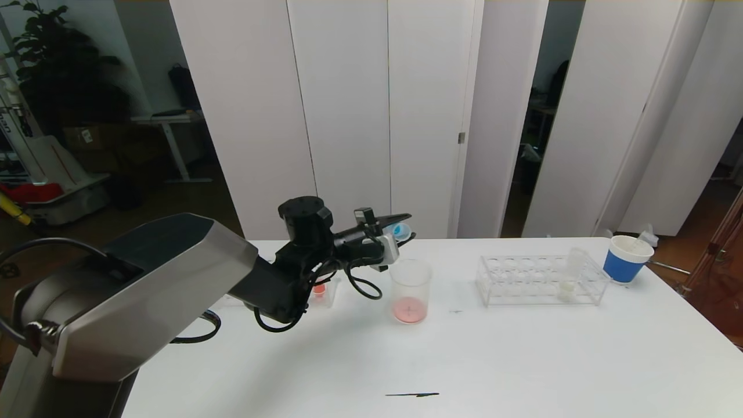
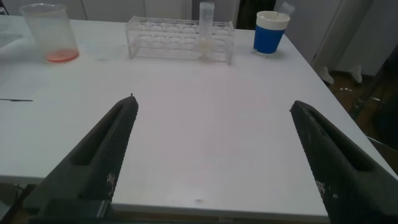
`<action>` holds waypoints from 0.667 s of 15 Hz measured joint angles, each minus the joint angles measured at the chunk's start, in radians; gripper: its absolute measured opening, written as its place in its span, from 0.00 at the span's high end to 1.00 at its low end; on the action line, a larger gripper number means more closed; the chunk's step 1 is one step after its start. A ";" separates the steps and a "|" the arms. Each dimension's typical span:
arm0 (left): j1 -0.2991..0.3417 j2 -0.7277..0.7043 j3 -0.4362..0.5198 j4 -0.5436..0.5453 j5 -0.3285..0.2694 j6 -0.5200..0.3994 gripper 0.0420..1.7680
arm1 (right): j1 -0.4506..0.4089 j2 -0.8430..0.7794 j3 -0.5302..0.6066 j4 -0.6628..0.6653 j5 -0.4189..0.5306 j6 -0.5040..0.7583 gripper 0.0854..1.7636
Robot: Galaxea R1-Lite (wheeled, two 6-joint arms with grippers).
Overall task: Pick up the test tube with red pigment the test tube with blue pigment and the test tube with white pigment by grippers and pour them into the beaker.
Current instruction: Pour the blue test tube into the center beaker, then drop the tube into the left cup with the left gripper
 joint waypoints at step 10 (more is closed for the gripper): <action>-0.002 0.057 -0.026 -0.087 0.023 0.107 0.69 | -0.001 0.000 0.000 0.000 0.000 0.001 0.01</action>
